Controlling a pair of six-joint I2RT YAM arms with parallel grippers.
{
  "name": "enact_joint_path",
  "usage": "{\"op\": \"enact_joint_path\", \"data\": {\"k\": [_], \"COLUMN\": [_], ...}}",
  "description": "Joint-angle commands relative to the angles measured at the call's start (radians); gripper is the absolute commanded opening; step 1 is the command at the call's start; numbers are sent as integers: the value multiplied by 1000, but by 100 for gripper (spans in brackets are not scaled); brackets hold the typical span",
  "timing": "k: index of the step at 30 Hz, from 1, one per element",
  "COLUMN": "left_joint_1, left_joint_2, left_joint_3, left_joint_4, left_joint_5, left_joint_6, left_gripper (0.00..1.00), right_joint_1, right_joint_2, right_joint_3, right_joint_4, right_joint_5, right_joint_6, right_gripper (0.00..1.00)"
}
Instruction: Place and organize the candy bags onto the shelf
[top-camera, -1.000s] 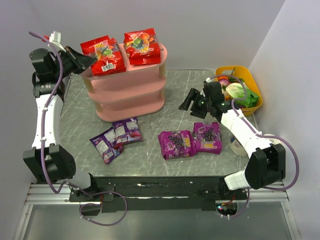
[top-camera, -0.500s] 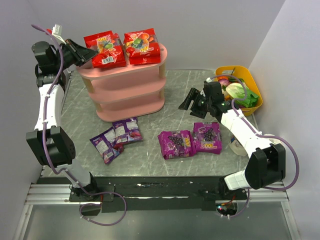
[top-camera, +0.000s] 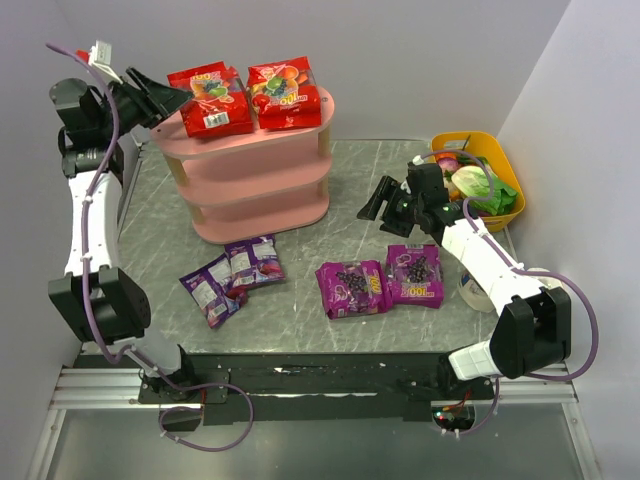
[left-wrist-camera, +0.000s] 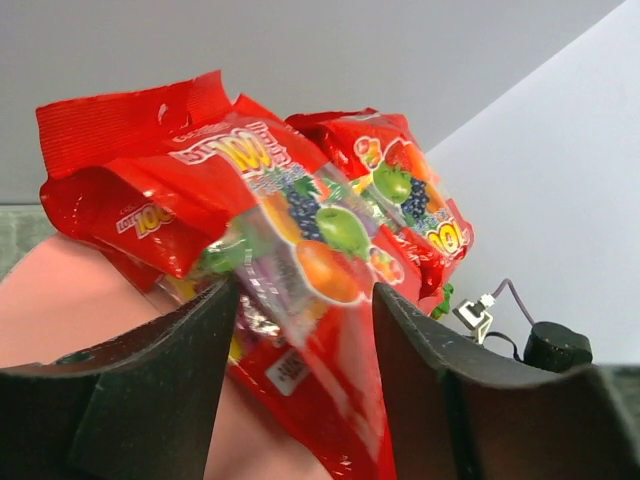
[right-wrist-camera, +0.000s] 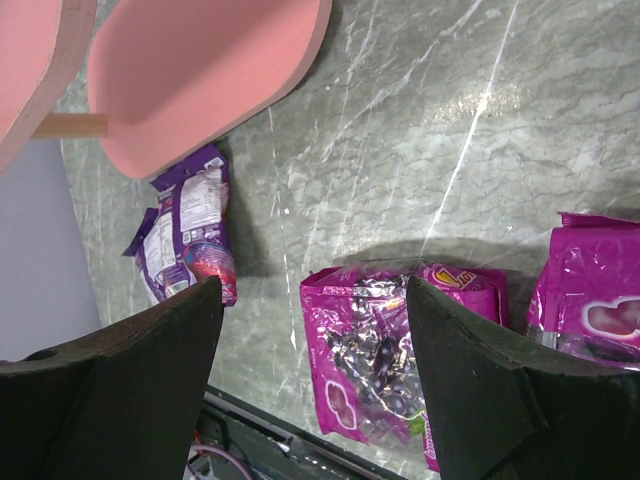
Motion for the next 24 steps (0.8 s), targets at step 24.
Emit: {"op": "enact_joint_path", "data": {"k": [24], "left_joint_1": [-2], "left_joint_2": [-247], "left_joint_3": [-126], "left_joint_4": [-118], "left_joint_5": [-121], "left_joint_6": [47], "left_gripper": [61], "right_joint_1": [-7], "right_joint_2": [-57], "right_joint_3": [-33], "right_joint_4": [16], "right_joint_5": [-4], "right_joint_6": [-1], "right_gripper": [80]}}
